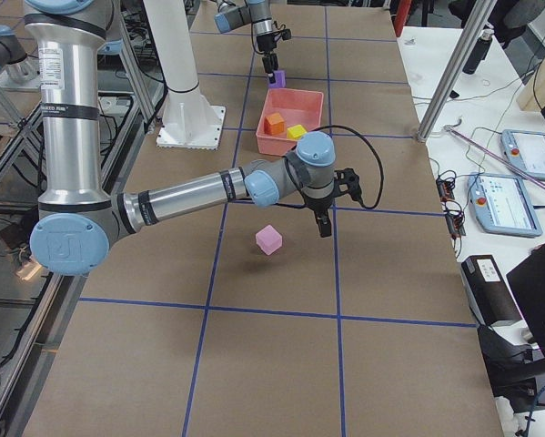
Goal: Place blocks into pink bin with both arms
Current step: 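Carry the purple cube into the pink bin and open the left gripper, then close the right gripper on the light pink cube while the left arm withdraws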
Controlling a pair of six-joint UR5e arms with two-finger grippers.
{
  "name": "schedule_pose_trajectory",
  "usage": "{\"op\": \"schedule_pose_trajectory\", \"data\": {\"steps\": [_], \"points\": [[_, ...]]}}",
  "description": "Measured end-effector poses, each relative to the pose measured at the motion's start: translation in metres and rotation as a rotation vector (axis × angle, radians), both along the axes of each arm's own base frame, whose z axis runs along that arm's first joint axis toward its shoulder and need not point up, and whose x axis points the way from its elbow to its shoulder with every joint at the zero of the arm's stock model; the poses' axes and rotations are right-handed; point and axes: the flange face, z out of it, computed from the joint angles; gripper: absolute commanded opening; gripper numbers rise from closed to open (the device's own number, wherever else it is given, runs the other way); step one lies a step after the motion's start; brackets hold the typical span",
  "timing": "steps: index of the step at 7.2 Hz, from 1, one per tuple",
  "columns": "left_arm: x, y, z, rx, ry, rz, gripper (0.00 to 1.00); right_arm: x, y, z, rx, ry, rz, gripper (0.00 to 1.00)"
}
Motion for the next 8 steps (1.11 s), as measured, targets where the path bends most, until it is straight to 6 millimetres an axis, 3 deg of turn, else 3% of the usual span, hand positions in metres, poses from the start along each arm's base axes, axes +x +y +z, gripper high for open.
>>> {"op": "schedule_pose_trajectory", "data": {"steps": [1,3,5,8], "points": [[0.008,-0.011,-0.006,-0.005,-0.005,-0.015,1.0,0.0,-0.001,0.007,0.006,-0.004,0.003,1.0],[-0.003,-0.038,-0.004,-0.007,-0.049,-0.03,1.0,-0.004,-0.001,0.007,0.006,-0.016,0.016,1.0],[-0.054,-0.082,0.016,0.065,-0.199,0.039,1.0,-0.028,0.013,0.009,0.067,-0.043,-0.031,1.0],[-0.128,-0.129,0.072,0.199,-0.355,0.094,1.0,-0.095,0.059,0.034,0.166,0.0,-0.159,1.0]]}}
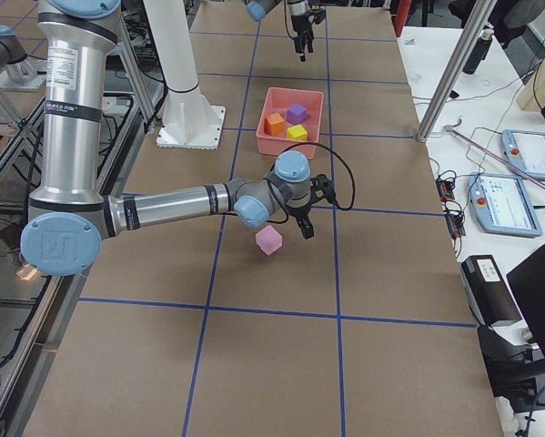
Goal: Place blocks into pink bin with both arms
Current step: 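Close the right gripper on the light pink cube while the left arm withdraws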
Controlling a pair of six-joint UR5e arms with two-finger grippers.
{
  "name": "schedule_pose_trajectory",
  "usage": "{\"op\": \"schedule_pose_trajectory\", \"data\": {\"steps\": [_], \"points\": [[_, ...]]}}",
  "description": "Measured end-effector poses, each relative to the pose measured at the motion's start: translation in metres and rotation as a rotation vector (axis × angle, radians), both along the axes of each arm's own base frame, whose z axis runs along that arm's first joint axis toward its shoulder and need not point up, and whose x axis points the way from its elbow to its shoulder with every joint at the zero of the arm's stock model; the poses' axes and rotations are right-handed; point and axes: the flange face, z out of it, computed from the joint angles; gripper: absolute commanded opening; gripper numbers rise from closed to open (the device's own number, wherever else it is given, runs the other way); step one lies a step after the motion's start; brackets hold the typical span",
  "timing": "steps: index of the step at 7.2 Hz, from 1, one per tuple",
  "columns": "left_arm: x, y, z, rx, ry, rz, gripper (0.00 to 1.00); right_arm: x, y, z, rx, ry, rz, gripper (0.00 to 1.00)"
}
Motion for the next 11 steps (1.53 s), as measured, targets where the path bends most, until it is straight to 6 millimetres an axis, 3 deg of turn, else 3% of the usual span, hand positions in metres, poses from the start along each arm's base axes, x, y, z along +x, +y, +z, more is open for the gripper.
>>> {"op": "schedule_pose_trajectory", "data": {"steps": [2,5,6,8,9,10,11], "points": [[-0.021,-0.009,0.018,0.019,-0.032,0.016,1.0,-0.032,0.035,0.017,0.084,0.035,-0.063,1.0],[-0.024,-0.01,0.02,0.018,-0.032,0.014,1.0,-0.045,0.076,0.04,0.116,0.036,-0.135,1.0],[-0.024,-0.01,0.02,0.017,-0.031,0.014,1.0,-0.051,0.082,0.044,0.109,0.039,-0.15,0.92],[-0.024,-0.01,0.019,0.017,-0.029,0.013,1.0,-0.058,0.082,0.054,0.11,0.065,-0.15,0.47],[-0.024,-0.01,0.019,0.018,-0.028,0.013,1.0,-0.061,0.08,0.057,0.12,0.081,-0.141,0.16],[-0.024,-0.01,0.019,0.018,-0.027,0.012,1.0,-0.063,0.078,0.057,0.126,0.086,-0.136,0.0],[-0.024,-0.01,0.019,0.018,-0.027,0.012,1.0,-0.064,0.076,0.051,0.136,0.078,-0.13,0.0]]}}
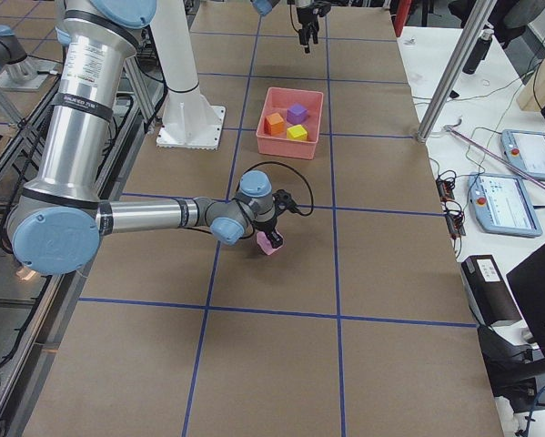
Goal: Place blocks into pink bin with both arms
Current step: 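Close the right gripper on the light pink cube while the left arm withdraws, then carry the light pink cube into the pink bin and open the right gripper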
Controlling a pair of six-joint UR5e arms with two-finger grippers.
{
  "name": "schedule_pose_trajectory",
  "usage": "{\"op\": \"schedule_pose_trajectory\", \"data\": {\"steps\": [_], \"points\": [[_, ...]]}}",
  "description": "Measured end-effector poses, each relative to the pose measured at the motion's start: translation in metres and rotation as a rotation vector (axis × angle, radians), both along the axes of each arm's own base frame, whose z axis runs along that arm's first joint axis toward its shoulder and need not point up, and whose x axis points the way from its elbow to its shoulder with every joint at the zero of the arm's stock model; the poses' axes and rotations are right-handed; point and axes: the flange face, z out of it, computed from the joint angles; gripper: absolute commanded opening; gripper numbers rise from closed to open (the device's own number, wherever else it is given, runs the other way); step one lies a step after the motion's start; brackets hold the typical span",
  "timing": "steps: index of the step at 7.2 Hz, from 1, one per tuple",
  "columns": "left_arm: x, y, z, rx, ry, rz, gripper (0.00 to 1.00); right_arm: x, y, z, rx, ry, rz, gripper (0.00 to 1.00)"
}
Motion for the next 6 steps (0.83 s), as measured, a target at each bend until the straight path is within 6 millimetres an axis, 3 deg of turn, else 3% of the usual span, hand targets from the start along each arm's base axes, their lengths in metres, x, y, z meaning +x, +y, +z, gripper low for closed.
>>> {"op": "schedule_pose_trajectory", "data": {"steps": [1,2,4,6], "points": [[0.0,0.0,0.001,-0.001,0.0,0.0,1.0,-0.002,-0.005,-0.018,0.006,-0.031,0.022,0.0],[0.0,0.0,0.001,-0.001,0.0,-0.001,1.0,-0.007,-0.016,-0.05,-0.025,-0.096,0.094,0.0],[0.0,0.0,0.002,-0.004,0.0,-0.002,1.0,-0.028,-0.047,-0.138,-0.181,-0.298,0.294,0.03],[0.0,0.001,0.003,-0.006,0.0,-0.002,1.0,-0.055,-0.076,-0.236,-0.326,-0.513,0.412,0.13]]}}
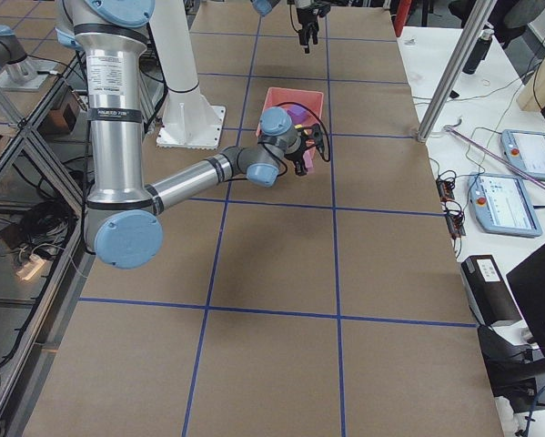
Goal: Place blocks into pink bin with both arms
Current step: 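Carry the light pink cube into the pink bin and open the right gripper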
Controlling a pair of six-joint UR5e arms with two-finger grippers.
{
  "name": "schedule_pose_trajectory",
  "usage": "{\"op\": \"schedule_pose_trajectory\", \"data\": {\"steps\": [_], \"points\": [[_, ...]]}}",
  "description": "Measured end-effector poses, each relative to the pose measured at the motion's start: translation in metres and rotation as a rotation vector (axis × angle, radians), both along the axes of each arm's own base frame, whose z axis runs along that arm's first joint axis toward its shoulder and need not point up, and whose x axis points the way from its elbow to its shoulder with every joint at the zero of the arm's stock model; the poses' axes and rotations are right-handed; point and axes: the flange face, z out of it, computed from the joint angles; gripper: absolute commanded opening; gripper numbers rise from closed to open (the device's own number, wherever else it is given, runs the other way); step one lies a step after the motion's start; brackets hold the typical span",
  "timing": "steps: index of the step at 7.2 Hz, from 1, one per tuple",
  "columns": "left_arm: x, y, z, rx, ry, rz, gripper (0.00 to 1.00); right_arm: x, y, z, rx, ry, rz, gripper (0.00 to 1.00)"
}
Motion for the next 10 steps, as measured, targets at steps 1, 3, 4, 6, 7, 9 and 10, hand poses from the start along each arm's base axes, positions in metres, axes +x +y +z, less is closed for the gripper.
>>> {"op": "schedule_pose_trajectory", "data": {"steps": [1,3,4,6,7,9,10], "points": [[0.001,0.0,0.0,-0.003,0.001,-0.001,1.0,-0.013,-0.007,-0.046,-0.039,-0.097,0.022,0.19],[0.003,0.002,0.0,-0.011,0.005,-0.001,1.0,-0.06,0.005,-0.11,-0.06,-0.204,0.013,0.36],[0.004,0.002,0.0,-0.014,0.006,0.0,1.0,-0.095,0.02,-0.132,-0.061,-0.203,0.021,0.7],[0.006,0.002,0.002,-0.019,0.005,0.005,1.0,-0.161,0.061,-0.16,-0.071,-0.137,0.047,0.99],[0.006,0.002,0.002,-0.022,0.007,0.004,1.0,-0.176,0.082,-0.163,-0.069,-0.111,0.052,0.99],[0.007,0.002,0.001,-0.034,0.012,-0.003,1.0,-0.176,0.106,-0.166,-0.093,-0.02,0.05,1.0],[0.007,0.002,0.001,-0.036,0.013,-0.005,1.0,-0.168,0.107,-0.168,-0.11,0.038,0.057,1.0]]}}
